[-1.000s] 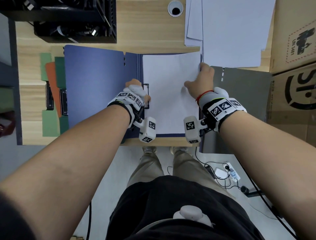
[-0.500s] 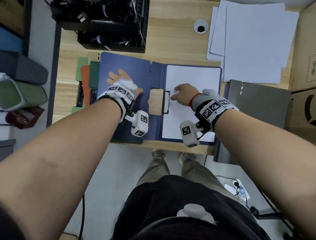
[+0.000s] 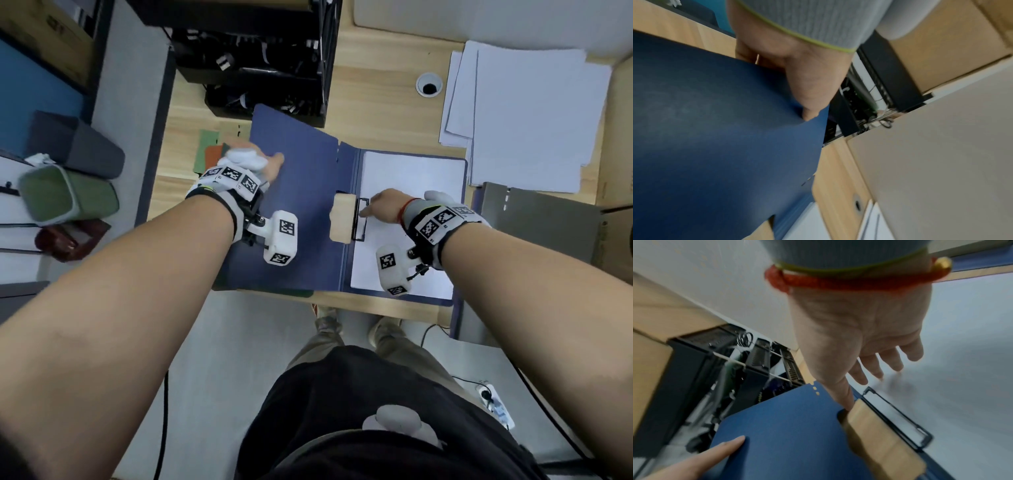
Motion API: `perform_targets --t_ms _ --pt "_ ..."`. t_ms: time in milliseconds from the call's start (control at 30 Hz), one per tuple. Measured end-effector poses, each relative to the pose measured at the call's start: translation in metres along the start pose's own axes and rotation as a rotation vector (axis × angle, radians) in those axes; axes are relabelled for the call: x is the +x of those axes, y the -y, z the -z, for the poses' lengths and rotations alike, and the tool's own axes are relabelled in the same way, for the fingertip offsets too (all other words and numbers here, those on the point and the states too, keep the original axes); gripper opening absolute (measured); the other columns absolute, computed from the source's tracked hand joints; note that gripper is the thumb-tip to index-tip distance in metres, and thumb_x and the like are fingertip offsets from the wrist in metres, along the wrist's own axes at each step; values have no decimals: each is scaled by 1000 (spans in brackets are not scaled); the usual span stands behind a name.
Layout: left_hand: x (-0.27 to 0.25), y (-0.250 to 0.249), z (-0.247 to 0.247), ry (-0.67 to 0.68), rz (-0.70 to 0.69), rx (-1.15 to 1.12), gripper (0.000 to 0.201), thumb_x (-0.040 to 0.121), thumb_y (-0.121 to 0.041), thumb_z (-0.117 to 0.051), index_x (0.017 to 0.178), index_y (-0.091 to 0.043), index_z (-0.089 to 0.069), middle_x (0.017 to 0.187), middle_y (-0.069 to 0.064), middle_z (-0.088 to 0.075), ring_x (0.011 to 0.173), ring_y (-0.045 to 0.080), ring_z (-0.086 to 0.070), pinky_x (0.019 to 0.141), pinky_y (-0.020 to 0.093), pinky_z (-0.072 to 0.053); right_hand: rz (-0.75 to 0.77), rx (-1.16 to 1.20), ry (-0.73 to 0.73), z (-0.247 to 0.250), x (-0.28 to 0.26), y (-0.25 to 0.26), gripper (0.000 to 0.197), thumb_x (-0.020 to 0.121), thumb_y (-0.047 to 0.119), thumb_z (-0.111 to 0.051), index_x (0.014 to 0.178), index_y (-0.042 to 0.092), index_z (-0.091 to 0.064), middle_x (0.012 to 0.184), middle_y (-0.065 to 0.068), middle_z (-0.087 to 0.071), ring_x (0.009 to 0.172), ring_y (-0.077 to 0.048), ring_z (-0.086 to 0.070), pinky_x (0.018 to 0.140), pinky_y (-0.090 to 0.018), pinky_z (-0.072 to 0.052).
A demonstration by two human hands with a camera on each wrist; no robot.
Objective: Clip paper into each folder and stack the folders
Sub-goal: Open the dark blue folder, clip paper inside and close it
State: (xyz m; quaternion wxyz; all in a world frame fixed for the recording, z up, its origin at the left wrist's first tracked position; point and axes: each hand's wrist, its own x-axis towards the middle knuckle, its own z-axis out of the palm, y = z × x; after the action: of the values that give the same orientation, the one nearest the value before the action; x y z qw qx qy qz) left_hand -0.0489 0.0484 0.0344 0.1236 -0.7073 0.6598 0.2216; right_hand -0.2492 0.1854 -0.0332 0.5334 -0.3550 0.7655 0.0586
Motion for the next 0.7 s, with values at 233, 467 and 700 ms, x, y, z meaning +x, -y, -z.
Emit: perform_targets --t_ms 233,467,700 --pt "-23 -55 19 295 -60 -446 104 70 -92 -28 136 -15 -53 131 5 -57 119 28 -55 103 41 -40 195 720 37 45 -53 7 52 92 59 -52 118 15 -64 120 -8 -68 96 -26 -70 88 -42 -57" --pt "-53 -114 -25 601 -120 -574 71 91 -71 -29 85 -12 -68 78 7 -66 63 23 -64 54 27 -50 194 881 -71 90 -87 -37 75 82 79 -43 112 15 -67 96 -3 -75 84 -28 -73 80 -43 -59" --pt "-53 -114 -96 523 -154 -115 51 90 -35 -60 128 -1 -57 129 17 -60 120 34 -57 100 42 -46 -40 738 -425 67 -56 -107 42 94 54 -51 105 14 -56 85 5 -57 73 -15 -55 62 -27 -39"
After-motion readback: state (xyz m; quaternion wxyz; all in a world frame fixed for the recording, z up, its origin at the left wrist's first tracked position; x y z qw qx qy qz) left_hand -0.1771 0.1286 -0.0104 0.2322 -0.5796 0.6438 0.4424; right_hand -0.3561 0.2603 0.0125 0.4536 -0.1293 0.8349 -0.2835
